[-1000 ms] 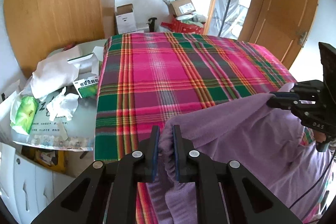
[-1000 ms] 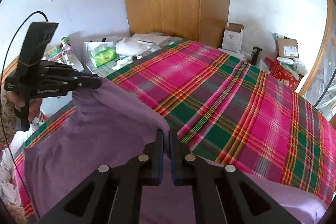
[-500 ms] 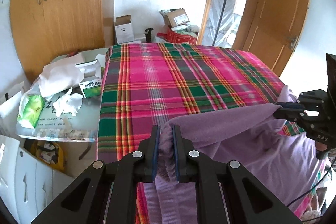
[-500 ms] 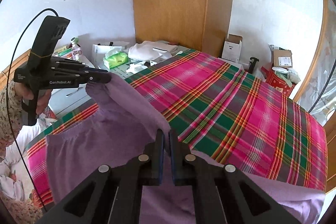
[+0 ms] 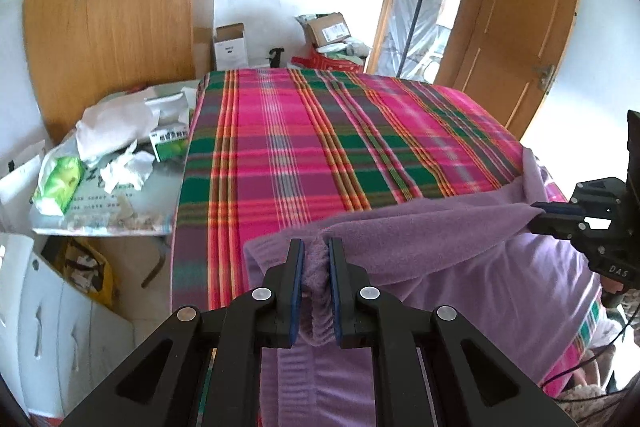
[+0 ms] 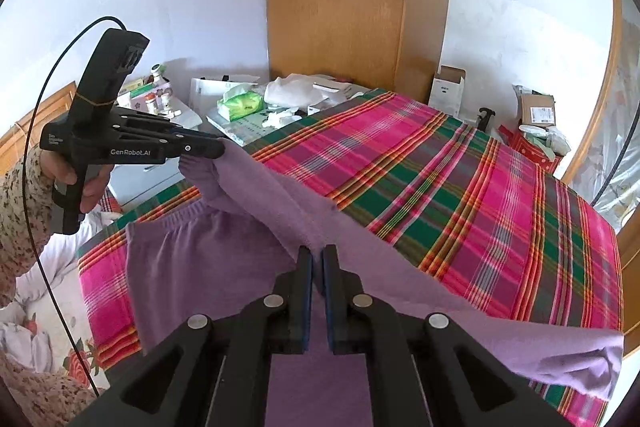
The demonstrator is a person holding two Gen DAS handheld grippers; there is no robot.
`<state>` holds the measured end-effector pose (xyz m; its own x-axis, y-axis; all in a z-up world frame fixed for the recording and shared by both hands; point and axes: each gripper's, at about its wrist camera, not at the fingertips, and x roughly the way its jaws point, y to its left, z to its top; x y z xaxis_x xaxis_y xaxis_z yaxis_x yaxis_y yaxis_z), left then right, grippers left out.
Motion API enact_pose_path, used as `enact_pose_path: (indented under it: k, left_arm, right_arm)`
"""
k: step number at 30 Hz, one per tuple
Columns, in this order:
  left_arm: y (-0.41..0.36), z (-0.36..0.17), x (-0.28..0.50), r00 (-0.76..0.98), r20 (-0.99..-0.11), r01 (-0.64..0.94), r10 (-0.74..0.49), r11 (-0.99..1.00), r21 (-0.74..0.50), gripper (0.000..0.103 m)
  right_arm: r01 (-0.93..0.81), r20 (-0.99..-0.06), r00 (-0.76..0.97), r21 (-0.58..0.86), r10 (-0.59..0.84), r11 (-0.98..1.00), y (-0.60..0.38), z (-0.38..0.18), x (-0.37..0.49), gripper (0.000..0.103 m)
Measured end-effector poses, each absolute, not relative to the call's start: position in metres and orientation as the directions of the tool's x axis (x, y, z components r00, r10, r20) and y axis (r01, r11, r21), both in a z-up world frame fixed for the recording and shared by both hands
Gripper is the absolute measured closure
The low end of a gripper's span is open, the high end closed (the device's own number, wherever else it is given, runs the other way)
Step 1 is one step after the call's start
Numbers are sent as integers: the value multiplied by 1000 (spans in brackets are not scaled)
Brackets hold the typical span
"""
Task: Fold clothes
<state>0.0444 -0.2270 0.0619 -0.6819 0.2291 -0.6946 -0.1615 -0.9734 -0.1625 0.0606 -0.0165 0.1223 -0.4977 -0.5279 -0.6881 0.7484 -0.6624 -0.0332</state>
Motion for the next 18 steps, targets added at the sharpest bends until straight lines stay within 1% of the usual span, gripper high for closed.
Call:
enact_pose_path:
  k: [4,7,9,11,13,15,18]
  left_arm:
    - [-231,55,57,-676,-691,-169,256,-967,-193,91]
    - [-232,49,62,-661,-701,-162,267,-963,-214,90]
    - [-234,45,69,-651,-703,-148,287,-956,-253,89]
    - [-236,43,76,-648,-699,-134,303,-948,-287,85]
    - [-238,42,86,-654,-692,-113,306,-944,-310,77]
    - [-243,39,96,-656,-683,-87,321,-931,-355,73]
    - [-254,32,110,-660,-658,-22,363,-884,-466,71]
  right_arm:
    - [753,-696,-497,-49,-519,-656,-18,116,73,98]
    - [747,-705,-486,-28,-517,-665,-16,108,74,98]
    - [741,-708,-480,-10,-519,-672,-14,103,74,98]
    - [740,-707,-479,-6,-520,-673,-13,98,76,98]
    - [743,-708,-475,-5,-523,-669,-11,94,79,97]
    - [748,-712,-464,3,-527,-663,-9,89,80,97]
    - [757,-713,-453,10,-535,-654,-6,82,84,97]
